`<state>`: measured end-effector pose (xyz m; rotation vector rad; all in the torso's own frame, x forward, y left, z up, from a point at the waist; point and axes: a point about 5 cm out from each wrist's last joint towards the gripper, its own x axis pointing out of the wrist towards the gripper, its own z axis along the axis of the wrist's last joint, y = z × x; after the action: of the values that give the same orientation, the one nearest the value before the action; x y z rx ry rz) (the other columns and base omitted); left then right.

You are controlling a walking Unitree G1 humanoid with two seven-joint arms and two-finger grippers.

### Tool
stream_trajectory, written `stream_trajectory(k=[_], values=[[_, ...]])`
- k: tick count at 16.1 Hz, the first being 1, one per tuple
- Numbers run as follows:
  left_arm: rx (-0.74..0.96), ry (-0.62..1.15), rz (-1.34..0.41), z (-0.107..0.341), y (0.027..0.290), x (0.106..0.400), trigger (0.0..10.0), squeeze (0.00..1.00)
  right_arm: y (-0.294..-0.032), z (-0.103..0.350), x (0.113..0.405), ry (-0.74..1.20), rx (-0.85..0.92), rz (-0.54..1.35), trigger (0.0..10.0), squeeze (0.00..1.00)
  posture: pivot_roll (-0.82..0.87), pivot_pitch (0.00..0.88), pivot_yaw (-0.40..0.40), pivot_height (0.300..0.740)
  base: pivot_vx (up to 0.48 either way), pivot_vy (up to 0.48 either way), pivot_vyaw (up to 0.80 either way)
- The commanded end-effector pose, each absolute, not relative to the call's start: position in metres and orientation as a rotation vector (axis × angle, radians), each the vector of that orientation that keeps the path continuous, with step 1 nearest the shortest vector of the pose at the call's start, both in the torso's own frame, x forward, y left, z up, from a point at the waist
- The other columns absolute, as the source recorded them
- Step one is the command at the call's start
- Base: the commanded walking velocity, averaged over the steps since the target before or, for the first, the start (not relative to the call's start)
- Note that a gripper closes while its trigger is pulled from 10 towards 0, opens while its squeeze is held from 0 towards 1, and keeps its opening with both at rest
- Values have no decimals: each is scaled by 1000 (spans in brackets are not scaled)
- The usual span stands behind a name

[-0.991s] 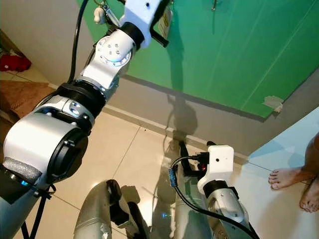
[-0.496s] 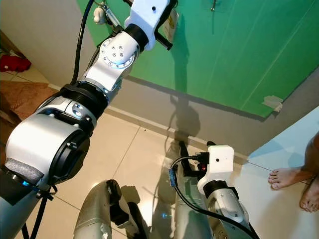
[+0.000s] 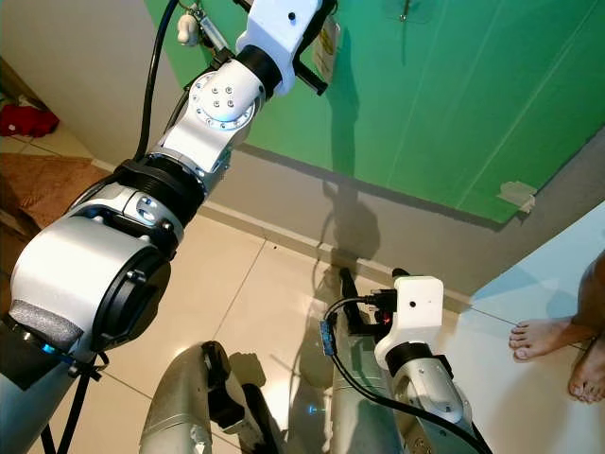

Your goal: Hang keys on a hook

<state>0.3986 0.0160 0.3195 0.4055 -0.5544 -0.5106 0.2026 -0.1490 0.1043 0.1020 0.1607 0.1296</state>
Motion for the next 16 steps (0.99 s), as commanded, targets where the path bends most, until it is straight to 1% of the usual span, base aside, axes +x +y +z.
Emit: stream_trajectory(k=[1, 2, 3, 4, 6, 9, 16], values=[[419, -582, -519, 322, 16, 397, 0, 0, -148, 102, 200, 177, 107, 133, 10000, 0, -445, 232, 119, 592, 0, 0, 0], [417, -580, -522, 322, 15, 397, 0, 0, -148, 102, 201, 177, 107, 134, 10000, 0, -445, 232, 119, 592, 0, 0, 0], [300, -508, -566, 310, 11, 397, 0, 0, -148, 102, 202, 179, 114, 129, 10000, 0, -436, 240, 119, 592, 0, 0, 0], [236, -471, -586, 304, 9, 397, 0, 0, -147, 102, 202, 178, 115, 127, 10000, 0, -436, 240, 119, 592, 0, 0, 0], [248, -465, -591, 298, 10, 396, 0, 0, -148, 102, 202, 176, 113, 126, 10000, 0, -436, 235, 118, 592, 0, 0, 0], [252, -481, -601, 302, 9, 395, 0, 0, -148, 102, 202, 175, 114, 128, 10000, 0, -431, 234, 120, 592, 0, 0, 0], [160, -466, -579, 318, 19, 400, 0, 0, -148, 103, 205, 171, 114, 130, 10000, 0, -430, 227, 119, 592, 0, 0, 0]])
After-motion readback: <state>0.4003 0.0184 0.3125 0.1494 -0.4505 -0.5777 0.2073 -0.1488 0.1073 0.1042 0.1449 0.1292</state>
